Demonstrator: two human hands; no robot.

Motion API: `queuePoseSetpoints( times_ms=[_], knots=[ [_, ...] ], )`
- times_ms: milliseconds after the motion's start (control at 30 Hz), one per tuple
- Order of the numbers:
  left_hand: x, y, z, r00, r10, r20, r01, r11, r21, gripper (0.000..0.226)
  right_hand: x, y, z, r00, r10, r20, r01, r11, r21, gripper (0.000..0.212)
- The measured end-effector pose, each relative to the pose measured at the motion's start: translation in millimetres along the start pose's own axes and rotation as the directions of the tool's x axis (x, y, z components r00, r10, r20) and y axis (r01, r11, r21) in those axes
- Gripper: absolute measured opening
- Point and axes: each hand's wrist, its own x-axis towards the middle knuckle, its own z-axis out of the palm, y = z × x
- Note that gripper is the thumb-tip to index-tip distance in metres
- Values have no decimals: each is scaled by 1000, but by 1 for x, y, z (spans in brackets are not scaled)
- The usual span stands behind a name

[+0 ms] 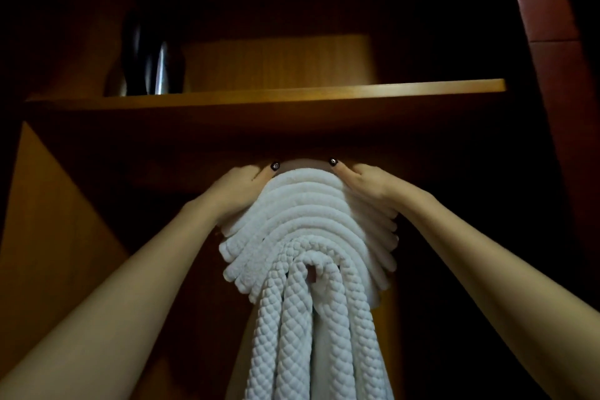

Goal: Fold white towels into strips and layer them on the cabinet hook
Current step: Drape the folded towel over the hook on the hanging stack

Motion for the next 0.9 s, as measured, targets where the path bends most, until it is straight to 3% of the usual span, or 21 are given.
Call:
queuePoseSetpoints(
  times_ms=[100,200,333,533,633,733,900],
  knots=[
    [-12,9,-5,984,157,-82,-136,965,223,40,-14,-15,-3,982,-157,-105,138,975,-173,55],
    [-37,13,-10,969,246,-39,-213,899,383,52,-39,-33,-4,954,-275,-121,224,919,-325,54],
    [-95,4,-30,971,239,-4,-213,872,440,53,-87,-61,6,935,-344,-88,301,899,-317,54],
    [-241,-22,-52,986,160,41,-160,868,469,53,-196,-103,74,944,-311,106,327,925,-194,51],
    [-342,-42,-56,995,44,90,-80,888,453,52,-267,-125,127,924,-289,249,330,933,-142,53],
    [-460,-70,-51,974,-212,83,165,907,389,52,-342,-148,186,867,-262,424,350,925,-144,54],
    [-683,-112,-34,782,-605,146,527,769,362,51,-480,-185,287,636,-218,740,400,914,-74,56]
  ],
)
